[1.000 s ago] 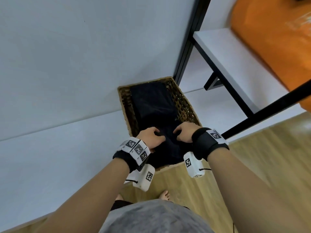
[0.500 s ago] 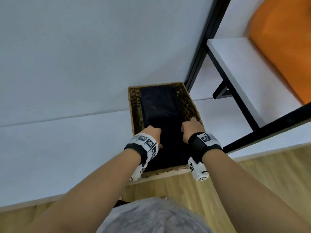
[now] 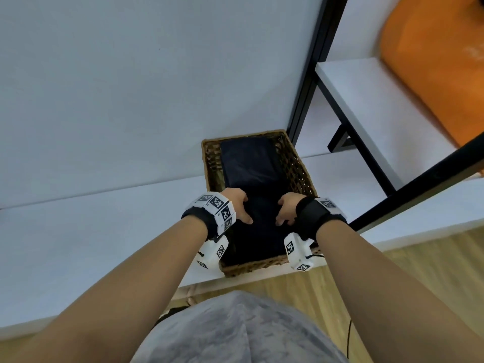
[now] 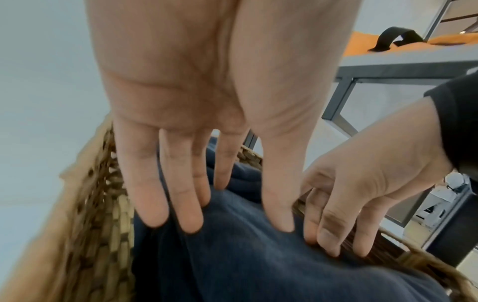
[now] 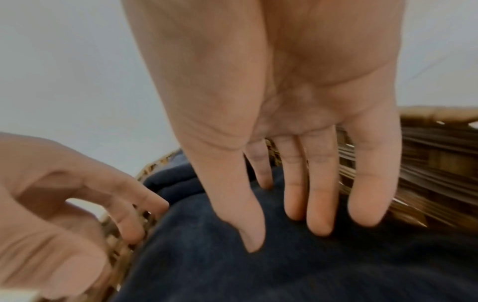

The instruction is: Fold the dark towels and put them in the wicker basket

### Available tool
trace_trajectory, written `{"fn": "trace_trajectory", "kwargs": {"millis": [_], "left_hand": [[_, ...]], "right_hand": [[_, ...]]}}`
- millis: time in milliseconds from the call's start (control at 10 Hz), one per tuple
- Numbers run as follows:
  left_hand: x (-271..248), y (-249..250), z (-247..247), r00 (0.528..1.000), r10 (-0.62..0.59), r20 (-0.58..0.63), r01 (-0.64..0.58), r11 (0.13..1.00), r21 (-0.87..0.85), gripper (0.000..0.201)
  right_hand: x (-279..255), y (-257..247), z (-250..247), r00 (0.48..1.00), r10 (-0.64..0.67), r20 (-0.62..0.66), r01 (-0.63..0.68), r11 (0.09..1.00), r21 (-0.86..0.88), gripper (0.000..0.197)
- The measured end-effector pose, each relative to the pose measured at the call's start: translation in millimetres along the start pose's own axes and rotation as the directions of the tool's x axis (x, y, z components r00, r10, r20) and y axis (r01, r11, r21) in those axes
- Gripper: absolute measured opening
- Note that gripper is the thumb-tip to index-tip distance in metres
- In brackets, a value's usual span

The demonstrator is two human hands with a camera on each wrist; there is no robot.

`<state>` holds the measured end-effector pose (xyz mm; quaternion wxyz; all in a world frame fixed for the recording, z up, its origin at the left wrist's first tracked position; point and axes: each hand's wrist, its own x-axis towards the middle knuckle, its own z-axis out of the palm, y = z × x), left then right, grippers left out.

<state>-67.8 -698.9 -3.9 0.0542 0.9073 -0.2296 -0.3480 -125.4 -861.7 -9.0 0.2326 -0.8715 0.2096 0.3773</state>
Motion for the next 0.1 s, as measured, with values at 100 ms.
{"fn": "trace_trajectory", "kwargs": {"millis": [100], "left_hand": [[-12.2,-3.9,-11.9,0.990,0.029,-0.142,-0.031,0.999,-0.017,0.051]], "right_hand": [[-6.0,-9.9,-3.0,0.978,-0.089,-0.187,0.115,0.984,0.137,0.050]]}}
